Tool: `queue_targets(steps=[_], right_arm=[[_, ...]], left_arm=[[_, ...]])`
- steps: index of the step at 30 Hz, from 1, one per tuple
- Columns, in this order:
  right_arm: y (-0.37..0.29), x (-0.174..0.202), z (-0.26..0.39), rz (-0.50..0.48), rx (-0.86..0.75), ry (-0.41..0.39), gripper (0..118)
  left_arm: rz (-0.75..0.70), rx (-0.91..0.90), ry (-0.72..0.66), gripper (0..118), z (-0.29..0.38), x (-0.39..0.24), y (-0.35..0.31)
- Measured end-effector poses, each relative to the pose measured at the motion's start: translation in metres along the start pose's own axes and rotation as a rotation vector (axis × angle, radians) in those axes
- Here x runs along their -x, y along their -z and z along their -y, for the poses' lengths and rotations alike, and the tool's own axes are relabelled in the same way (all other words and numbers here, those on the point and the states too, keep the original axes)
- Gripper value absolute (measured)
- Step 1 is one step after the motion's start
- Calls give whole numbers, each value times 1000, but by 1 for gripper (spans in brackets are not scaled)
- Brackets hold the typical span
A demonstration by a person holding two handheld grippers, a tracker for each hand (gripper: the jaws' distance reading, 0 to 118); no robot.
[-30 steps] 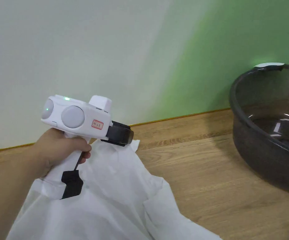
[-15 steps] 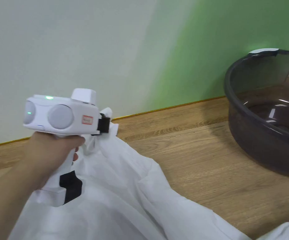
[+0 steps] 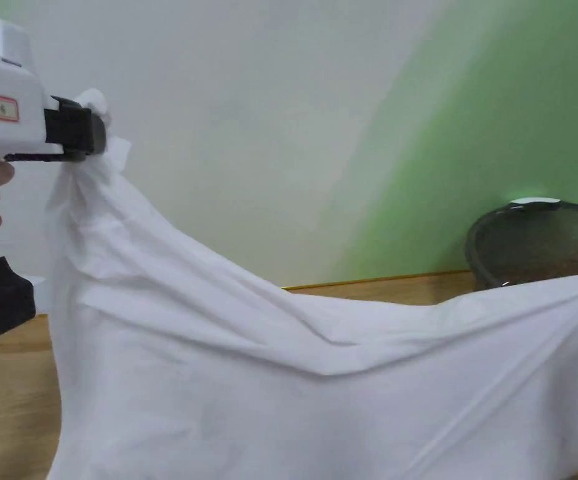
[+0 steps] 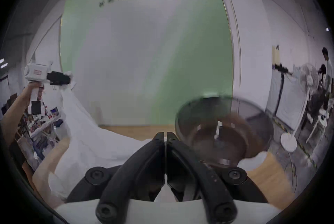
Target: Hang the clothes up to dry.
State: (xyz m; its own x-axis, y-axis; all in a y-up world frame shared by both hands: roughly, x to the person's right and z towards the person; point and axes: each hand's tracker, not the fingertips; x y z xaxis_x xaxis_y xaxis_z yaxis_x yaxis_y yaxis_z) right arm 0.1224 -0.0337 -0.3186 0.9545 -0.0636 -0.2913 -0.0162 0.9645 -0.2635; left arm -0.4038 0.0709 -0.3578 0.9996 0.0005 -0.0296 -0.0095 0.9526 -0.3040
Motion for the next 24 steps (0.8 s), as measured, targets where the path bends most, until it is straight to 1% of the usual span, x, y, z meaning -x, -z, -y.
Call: queue_targets(steps=[1, 2, 4, 7, 8, 10, 11, 13, 16, 17, 20, 21, 23, 24], right_arm=[[-1, 5, -17, 13, -33, -37, 1], [-3, 8, -30, 25, -63, -53, 1], [-7, 15, -61, 28, -122, -62, 1], [-14, 26, -102, 46, -215, -96, 1], [-15, 32, -116, 55, -241, -117, 1], [-15, 32, -139, 75, -290, -119, 1], [-17, 37, -152, 81, -317, -134, 2], [-19, 47, -173, 119, -369, -173, 2], [-20, 60, -200, 130, -413, -205, 2], [-20, 64, -207, 142, -426, -209, 2], [-15, 78, -231, 173, -459, -261, 2], [-13, 83, -240, 199, -467, -280, 2], [-3, 85, -254, 206, -485, -270, 2], [0, 86, -261, 214, -498, -267, 2]], left_arm=[[-23, -29, -6, 9, -10, 5, -16], [-52, -58, -2, 9, -18, 9, -31], [-118, -118, 0, 9, -34, 19, -60], [-186, -190, -23, 9, -53, 32, -97], [-212, -219, -31, 9, -60, 41, -104], [-252, -266, -33, 9, -72, 50, -120], [-282, -266, -25, 9, -79, 54, -127], [-322, -314, -36, 9, -92, 65, -136], [-343, -363, -55, 9, -114, 74, -150], [-348, -371, -45, 9, -120, 76, -153], [-412, -426, -10, 9, -143, 77, -158], [-433, -431, 7, 9, -151, 76, -158], [-465, -501, 45, 9, -167, 76, -158], [-471, -505, 30, 9, -173, 72, -160]])
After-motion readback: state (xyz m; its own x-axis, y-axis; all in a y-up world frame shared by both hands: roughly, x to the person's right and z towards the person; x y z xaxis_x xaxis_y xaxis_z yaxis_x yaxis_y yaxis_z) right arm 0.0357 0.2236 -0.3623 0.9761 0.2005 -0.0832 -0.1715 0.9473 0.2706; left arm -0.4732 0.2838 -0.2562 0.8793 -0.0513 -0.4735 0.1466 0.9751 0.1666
